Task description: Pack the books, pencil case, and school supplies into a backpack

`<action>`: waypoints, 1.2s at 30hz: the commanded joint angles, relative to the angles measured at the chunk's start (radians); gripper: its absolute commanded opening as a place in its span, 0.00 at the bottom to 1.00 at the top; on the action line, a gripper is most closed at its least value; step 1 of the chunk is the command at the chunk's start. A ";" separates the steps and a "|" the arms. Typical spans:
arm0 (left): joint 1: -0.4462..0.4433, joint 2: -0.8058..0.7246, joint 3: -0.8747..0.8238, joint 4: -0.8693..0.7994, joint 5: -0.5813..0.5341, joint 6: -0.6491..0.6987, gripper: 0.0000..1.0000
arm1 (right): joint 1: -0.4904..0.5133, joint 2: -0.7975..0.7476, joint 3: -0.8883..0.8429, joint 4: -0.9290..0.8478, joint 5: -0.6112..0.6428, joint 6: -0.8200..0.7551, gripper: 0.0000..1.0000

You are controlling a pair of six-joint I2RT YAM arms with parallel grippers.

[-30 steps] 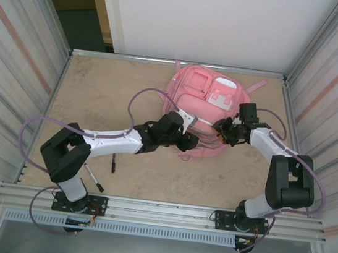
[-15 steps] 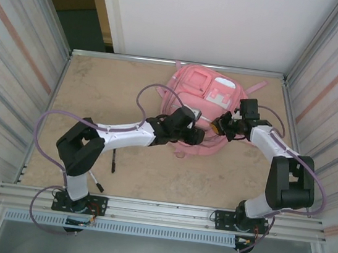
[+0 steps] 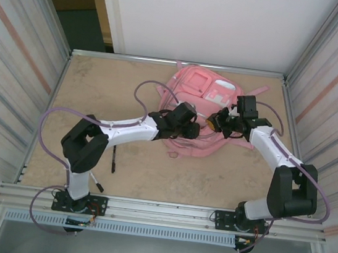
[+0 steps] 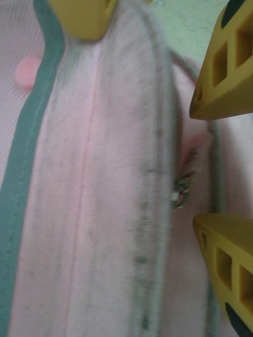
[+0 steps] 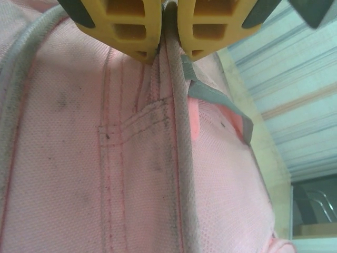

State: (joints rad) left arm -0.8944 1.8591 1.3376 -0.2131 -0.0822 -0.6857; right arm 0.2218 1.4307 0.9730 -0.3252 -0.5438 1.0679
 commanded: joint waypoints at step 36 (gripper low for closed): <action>-0.005 -0.161 -0.123 0.177 0.190 0.411 0.00 | -0.062 0.003 0.023 -0.155 0.013 0.146 0.62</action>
State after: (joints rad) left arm -0.8623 1.6775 1.1412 -0.0849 0.0521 -0.3023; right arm 0.1207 1.5127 1.0016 -0.4358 -0.6010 1.1007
